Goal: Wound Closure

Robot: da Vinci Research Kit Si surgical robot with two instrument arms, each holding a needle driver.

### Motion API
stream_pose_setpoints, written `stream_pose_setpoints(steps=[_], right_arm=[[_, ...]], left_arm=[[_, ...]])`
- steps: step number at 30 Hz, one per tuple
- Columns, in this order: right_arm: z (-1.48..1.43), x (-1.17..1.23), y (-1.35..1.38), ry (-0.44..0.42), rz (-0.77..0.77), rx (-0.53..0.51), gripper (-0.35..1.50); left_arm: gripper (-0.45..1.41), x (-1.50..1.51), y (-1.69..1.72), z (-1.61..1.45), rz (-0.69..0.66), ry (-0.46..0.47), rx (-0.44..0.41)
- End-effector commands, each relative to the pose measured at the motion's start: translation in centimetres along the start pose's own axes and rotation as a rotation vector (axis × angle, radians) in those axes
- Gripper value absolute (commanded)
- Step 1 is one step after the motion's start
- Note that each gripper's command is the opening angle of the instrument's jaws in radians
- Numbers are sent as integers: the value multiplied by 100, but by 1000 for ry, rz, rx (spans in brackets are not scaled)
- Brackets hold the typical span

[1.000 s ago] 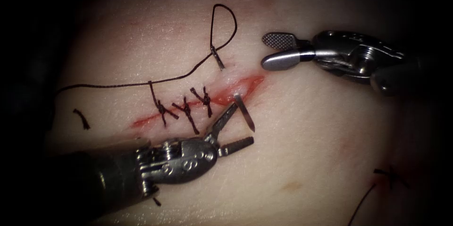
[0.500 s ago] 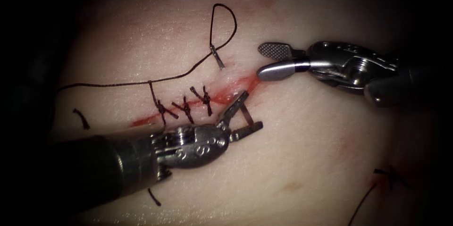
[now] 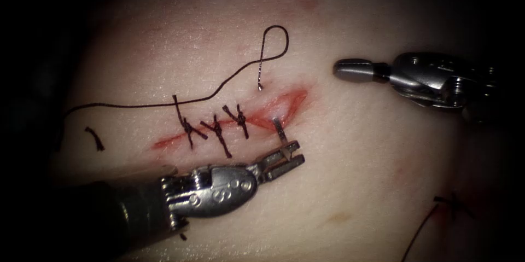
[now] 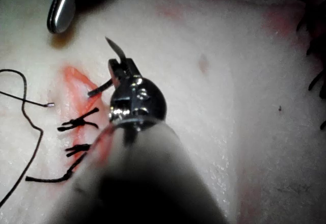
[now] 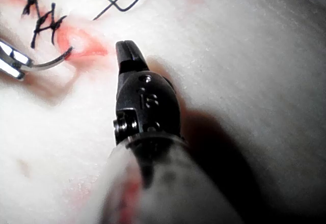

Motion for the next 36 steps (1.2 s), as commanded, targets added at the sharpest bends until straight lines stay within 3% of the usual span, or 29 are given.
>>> stream_pose_setpoints(steps=[1,7,11,17,19,22,23,25,28,29,30,31,32,33,36], right_arm=[[5,-9,-6,-6,-13,5,-35],[11,-17,-24,-1,-36,69,-35],[18,-21,-39,-11,-27,88,-35],[27,-23,-56,-18,120,115,-35],[30,-25,-61,-21,203,142,-35],[33,-25,-63,-38,336,150,46],[33,-25,-64,-35,342,150,49],[31,-25,-64,-36,343,152,29],[29,-22,-63,-22,354,152,22],[28,-21,-62,-15,398,153,36],[28,-20,-61,-6,424,156,37],[28,-19,-61,5,433,156,22],[27,-18,-61,14,441,157,-27],[27,-17,-61,5,440,158,-35],[27,-15,-60,-57,115,114,-35]], left_arm=[[-45,2,3,6,-45,27,-36],[-45,22,16,-1,-271,104,-168],[-45,30,26,-8,-382,100,-226],[-45,38,43,-20,-385,113,-262],[-45,42,49,-24,-319,106,-248],[-45,51,56,-33,-174,68,-189],[-45,54,57,-36,-130,55,-174],[-45,63,56,-43,-46,18,-140],[-45,81,50,-53,49,5,-88],[-45,86,47,-56,75,5,-76],[-45,94,44,-59,103,-1,-57],[-45,100,42,-62,123,-3,-43],[-45,105,40,-64,144,-6,-33],[-45,112,38,-66,164,-10,-23],[-45,128,38,-70,210,-19,7]])
